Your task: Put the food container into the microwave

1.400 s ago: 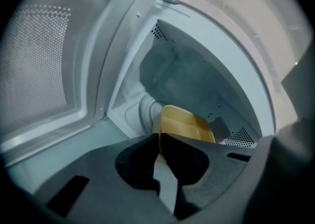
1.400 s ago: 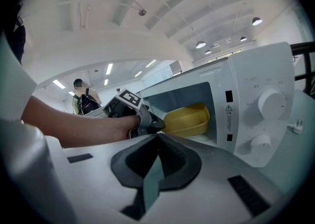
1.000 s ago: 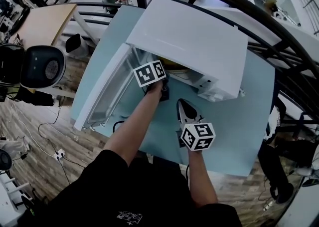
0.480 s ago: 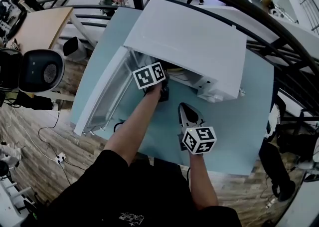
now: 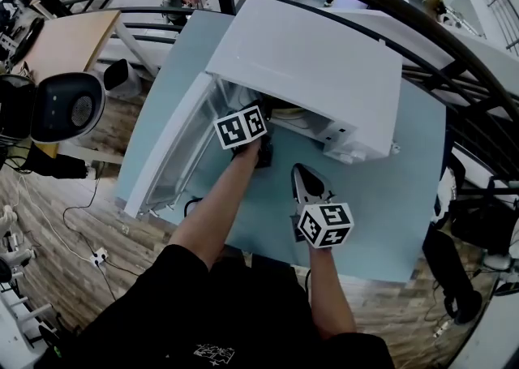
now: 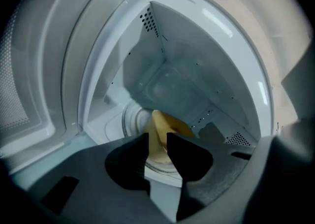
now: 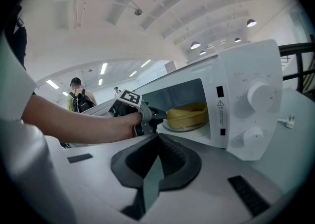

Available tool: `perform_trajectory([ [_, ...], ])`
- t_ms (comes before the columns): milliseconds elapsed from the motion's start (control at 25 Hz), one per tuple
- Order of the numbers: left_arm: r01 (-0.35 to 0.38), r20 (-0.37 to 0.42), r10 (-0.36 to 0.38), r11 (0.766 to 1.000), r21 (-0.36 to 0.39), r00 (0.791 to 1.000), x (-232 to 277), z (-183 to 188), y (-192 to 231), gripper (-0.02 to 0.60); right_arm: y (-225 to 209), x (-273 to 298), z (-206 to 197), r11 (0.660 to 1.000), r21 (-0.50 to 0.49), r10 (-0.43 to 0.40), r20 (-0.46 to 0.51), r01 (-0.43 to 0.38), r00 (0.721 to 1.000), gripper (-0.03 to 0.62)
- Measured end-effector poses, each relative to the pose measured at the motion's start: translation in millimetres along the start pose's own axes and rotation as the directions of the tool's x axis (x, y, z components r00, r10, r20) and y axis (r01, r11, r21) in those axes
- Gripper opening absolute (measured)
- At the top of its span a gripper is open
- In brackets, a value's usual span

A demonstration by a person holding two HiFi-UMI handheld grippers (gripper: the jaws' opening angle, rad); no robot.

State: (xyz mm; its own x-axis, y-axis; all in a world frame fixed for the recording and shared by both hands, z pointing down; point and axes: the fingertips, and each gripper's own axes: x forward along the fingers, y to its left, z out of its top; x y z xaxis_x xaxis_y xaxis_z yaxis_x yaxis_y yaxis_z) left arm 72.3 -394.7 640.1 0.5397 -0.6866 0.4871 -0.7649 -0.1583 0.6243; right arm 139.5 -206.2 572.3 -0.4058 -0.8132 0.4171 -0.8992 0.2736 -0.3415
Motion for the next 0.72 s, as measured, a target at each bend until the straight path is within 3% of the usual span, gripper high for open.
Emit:
perform_trajectory([
  [720,0.039,-0.044,-0.038,0.999,0.027,0.998,-70.8,-22.3,-6.6,0.067,28.2,-1.9,35.7,1.000,-0.023,0.000,0.077,0.002,0.997,0.005],
])
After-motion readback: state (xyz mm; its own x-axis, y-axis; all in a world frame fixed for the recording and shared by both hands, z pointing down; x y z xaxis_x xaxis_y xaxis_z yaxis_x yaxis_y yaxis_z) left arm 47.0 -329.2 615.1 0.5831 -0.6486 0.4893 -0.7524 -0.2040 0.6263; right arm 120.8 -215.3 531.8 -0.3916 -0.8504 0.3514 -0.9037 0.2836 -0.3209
